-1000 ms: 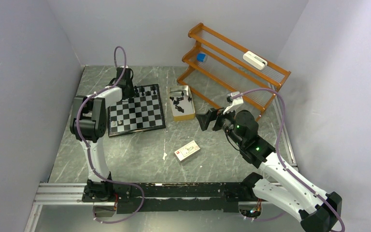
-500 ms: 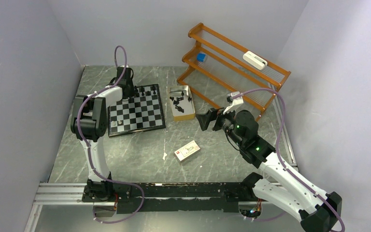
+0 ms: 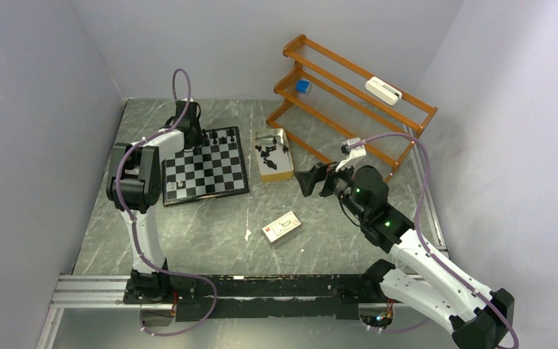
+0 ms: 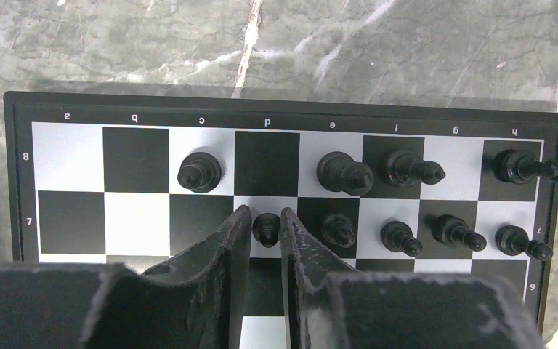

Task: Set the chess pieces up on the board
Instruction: Place the chess piece on the chessboard, then pick up the chess piece from the storage box.

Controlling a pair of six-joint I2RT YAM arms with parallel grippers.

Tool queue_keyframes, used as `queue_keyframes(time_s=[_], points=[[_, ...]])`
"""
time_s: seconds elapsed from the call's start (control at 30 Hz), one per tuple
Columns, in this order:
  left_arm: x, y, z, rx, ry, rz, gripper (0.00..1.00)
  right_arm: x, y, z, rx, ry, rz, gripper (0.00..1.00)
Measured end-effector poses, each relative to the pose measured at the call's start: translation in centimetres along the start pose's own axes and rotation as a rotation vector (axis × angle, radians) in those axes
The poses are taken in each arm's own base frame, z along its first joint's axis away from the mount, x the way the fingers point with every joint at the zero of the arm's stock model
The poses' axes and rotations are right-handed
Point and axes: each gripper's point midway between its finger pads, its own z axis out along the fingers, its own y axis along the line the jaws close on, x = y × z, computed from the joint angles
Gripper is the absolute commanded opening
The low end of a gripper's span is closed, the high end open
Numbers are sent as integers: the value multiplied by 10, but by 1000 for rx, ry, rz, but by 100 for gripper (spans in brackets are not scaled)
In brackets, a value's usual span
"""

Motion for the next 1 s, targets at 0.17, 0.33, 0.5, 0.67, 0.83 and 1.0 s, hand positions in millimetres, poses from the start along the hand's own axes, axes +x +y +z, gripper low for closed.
queue_keyframes(time_s=[0.17,0.33,0.5,0.67,0.83,1.0], points=[[0,0,0,0,1,1,28,0,0,0,0,0,0,100],[0,0,-1,0,2,0,29,0,0,0,-1,0,0,100],[-4,0,-4,2,-4,-1,31,0,1,0,-3,0,5,100],[-11,-1,-12,9,-16,-5,34,0,2,-1,-9,1,13,100],[-22,-8,-22,39,-17,-7,42,2,3,0,-11,7,32,100],[-48,-24,-55,135,-39,-10,86,9,2,10,11,51,64,100]])
